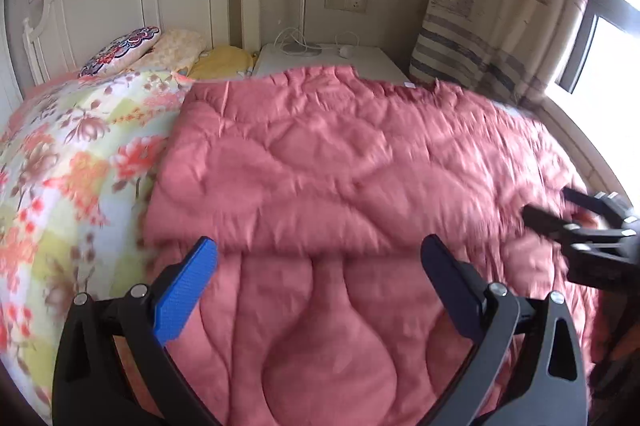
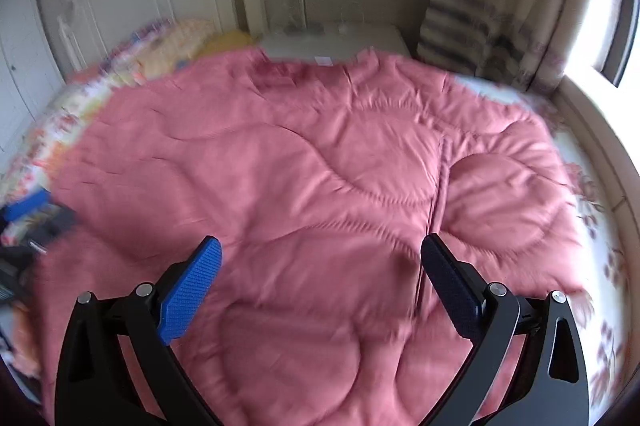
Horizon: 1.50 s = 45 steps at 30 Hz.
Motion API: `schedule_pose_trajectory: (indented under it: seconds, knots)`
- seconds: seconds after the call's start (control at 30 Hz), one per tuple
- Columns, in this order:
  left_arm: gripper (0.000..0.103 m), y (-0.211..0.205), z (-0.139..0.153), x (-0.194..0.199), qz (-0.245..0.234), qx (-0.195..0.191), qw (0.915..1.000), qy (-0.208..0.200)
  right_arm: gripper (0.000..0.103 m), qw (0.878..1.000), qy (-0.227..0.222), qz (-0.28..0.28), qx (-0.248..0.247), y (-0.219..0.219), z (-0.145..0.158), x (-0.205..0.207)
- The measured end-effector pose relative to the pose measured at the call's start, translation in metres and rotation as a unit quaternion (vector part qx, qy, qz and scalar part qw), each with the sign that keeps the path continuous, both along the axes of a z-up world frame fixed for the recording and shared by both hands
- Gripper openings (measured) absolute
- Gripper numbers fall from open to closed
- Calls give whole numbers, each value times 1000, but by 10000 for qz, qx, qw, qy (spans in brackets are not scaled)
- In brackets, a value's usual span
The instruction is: Fold large clothes
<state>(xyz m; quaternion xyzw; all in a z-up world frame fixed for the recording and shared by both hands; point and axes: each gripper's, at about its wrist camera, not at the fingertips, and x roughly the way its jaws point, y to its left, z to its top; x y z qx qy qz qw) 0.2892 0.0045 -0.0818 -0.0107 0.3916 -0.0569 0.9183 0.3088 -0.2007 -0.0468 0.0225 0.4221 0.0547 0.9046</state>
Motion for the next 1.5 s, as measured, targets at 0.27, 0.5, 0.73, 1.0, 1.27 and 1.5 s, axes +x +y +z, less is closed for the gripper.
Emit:
schedule_pose_trajectory:
  seconds: [0.27, 0.5, 0.73, 1.0, 1.27, 1.5]
  knots:
    - [101, -14, -40, -14, 162, 668, 9959, 585, 97, 9983, 467, 196, -273, 3, -45, -52]
    - [101, -2, -27, -83, 283, 886, 9954, 247, 98, 9990, 184, 61, -409, -27, -18, -103]
    - [101, 19, -44, -91, 363, 483, 9965, 584, 98, 9972, 519, -530, 122, -87, -52, -133]
    - [101, 9, -28, -107, 524, 565, 9969, 173, 98, 9952, 413, -879, -127, -83, -38, -141]
    - [101, -50, -48, -123, -452, 1306, 9903, 112, 98, 9905, 288, 940, -958, 9, -36, -163]
    - [101, -4, -29, -133, 10, 712, 9974, 66, 98, 9949, 159, 587, -811, -10, -33, -166]
